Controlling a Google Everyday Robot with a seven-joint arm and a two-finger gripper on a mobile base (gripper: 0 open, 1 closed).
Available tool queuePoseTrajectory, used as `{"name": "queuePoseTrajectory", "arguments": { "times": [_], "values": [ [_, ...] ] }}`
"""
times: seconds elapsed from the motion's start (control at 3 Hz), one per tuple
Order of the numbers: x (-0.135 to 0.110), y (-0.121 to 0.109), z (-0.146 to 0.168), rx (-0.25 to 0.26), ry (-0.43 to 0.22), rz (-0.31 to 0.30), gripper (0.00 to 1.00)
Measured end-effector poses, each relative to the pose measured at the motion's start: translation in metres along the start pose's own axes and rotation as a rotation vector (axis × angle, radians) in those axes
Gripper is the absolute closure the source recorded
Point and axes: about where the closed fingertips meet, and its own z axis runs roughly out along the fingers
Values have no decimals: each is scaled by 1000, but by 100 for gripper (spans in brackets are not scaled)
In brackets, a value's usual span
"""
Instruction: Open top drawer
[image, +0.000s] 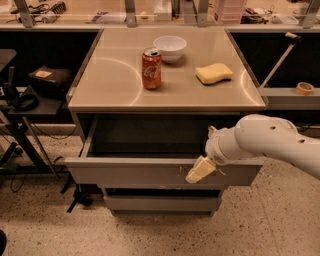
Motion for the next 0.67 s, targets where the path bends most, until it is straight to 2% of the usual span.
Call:
{"name": "queuePoseTrajectory", "arguments": {
  "times": [0.33, 0.67],
  "values": [
    [0, 0, 0, 0, 0, 0, 17],
    [0, 0, 0, 0, 0, 0, 41]
  ]
}}
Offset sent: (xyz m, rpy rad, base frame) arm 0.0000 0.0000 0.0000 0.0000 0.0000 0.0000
